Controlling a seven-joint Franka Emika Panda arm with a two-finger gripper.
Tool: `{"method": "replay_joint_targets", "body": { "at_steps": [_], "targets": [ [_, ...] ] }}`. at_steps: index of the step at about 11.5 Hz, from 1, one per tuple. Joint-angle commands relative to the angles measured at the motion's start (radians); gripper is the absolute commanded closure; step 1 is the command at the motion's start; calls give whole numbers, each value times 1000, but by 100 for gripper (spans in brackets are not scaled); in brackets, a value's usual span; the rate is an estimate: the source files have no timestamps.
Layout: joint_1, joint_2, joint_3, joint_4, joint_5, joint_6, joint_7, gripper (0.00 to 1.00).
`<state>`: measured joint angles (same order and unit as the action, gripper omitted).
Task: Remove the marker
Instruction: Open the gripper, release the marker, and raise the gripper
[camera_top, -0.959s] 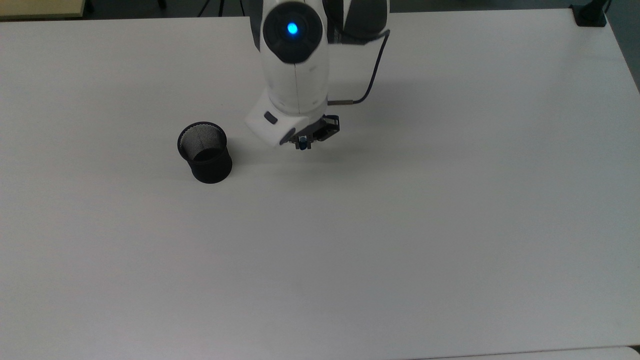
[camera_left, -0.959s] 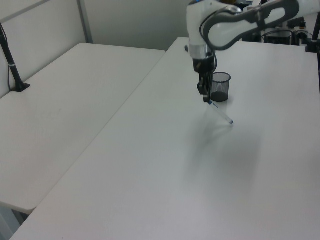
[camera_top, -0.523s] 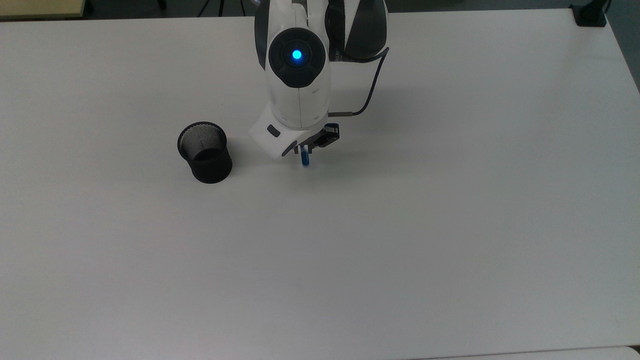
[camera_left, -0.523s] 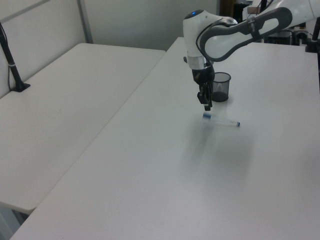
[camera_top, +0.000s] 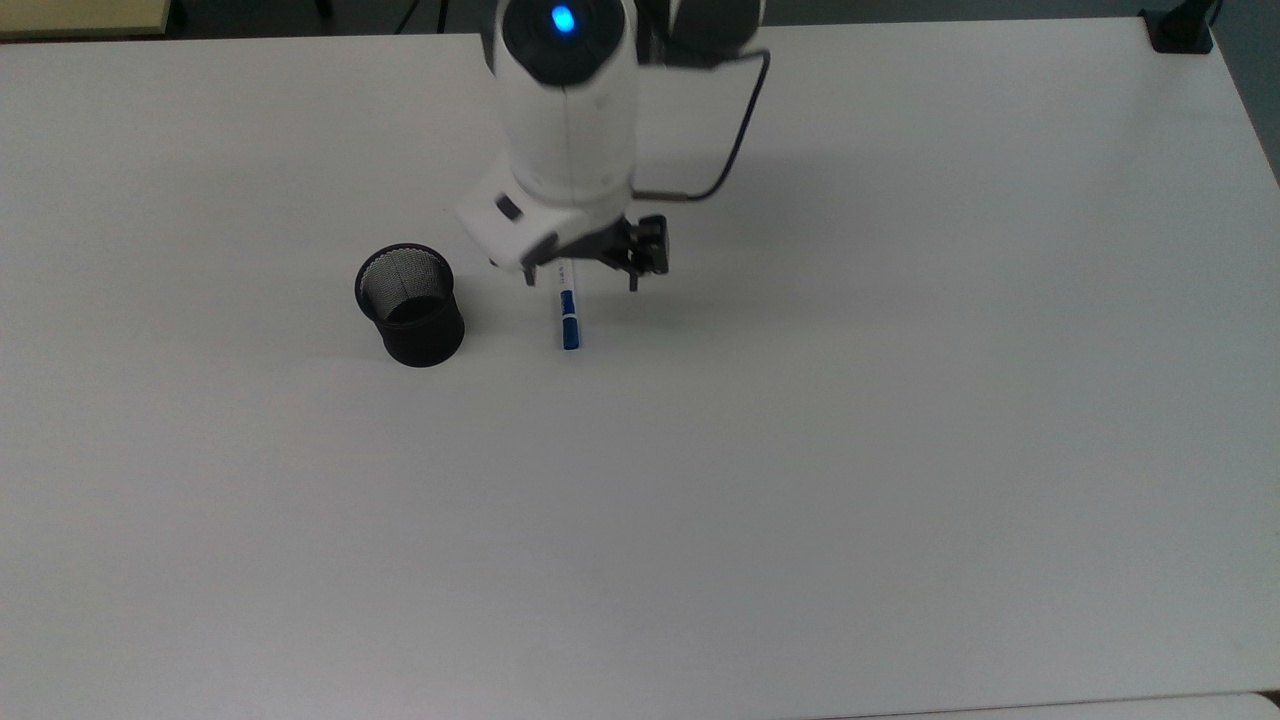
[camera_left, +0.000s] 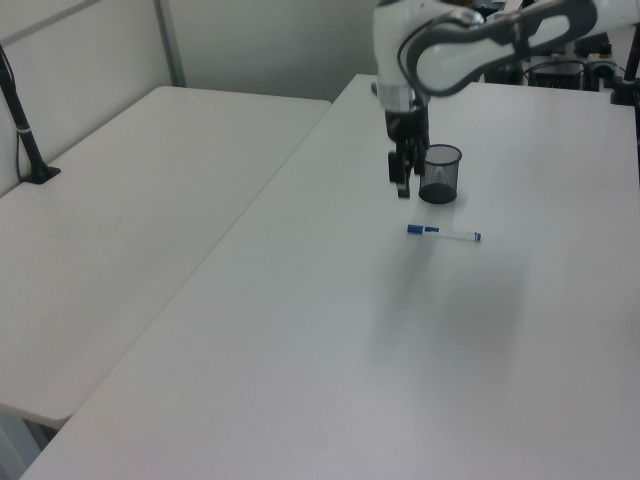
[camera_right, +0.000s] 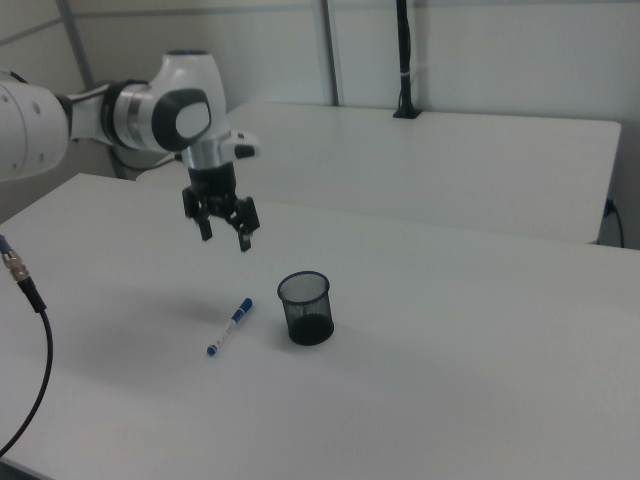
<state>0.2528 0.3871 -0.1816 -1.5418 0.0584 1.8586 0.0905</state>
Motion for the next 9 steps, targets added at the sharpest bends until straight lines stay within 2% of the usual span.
{"method": "replay_joint_targets", "body": {
  "at_steps": [1, 4, 9],
  "targets": [
    [-87, -230, 4, -80, -17, -39, 21, 0],
    [-133, -312, 4, -84, -22, -108, 11, 0],
    [-155, -327, 5, -84, -23, -125, 9, 0]
  ]
}}
